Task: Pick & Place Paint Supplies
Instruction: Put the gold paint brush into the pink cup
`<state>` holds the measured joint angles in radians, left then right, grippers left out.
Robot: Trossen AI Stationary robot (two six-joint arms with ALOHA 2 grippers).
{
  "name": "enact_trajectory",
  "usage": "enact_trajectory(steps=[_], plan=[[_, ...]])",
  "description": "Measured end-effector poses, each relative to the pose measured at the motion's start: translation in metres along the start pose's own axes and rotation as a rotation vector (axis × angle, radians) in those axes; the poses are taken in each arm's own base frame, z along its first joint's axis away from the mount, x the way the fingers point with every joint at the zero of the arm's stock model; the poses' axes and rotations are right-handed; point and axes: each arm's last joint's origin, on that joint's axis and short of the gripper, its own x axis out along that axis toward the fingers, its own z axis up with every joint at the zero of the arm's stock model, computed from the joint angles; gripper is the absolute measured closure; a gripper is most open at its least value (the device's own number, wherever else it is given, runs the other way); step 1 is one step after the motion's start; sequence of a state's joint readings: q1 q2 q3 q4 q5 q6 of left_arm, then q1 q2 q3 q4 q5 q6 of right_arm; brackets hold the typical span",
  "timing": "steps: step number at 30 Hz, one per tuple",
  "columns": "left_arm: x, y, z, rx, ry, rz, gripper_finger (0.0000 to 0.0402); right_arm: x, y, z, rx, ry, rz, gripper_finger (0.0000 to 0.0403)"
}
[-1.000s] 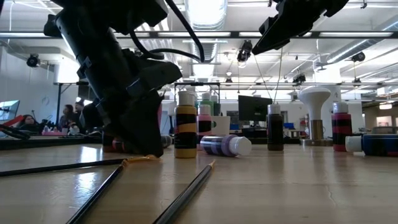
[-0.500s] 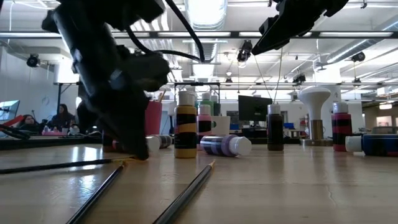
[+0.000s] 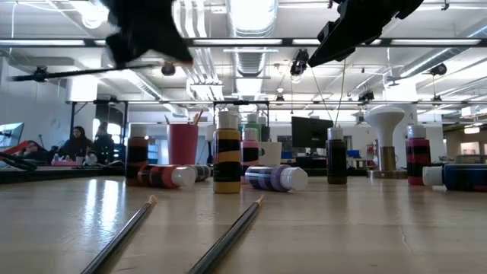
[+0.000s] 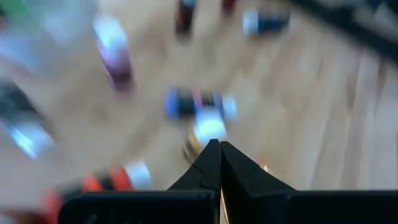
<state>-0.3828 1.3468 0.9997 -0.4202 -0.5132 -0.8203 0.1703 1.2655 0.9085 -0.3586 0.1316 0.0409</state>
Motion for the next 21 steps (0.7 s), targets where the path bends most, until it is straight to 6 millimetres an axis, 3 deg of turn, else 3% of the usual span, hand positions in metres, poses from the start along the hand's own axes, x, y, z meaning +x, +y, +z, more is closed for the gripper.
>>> enact_trajectory(steps=[6,10,15,21], plan=[[-0.053,0.018,0.038,0.136,-0.377,0.154,0.0401,0.003,0.0,-0.005,0.006,-0.004,0.0,0.0273],[-0.073,0.03,0.061,0.238,-0.556,0.299,0.0401,0.009,0.001,-0.008,-0.003,-0.065,0.002,0.0269],[-0.077,0.053,0.089,0.328,-0.686,0.313,0.0401,0.014,0.001,-0.012,-0.005,-0.136,-0.01,0.0257],[-0.066,0.099,0.113,0.351,-0.745,0.267,0.0401,0.016,-0.001,-0.014,0.002,-0.157,-0.075,0.0243]])
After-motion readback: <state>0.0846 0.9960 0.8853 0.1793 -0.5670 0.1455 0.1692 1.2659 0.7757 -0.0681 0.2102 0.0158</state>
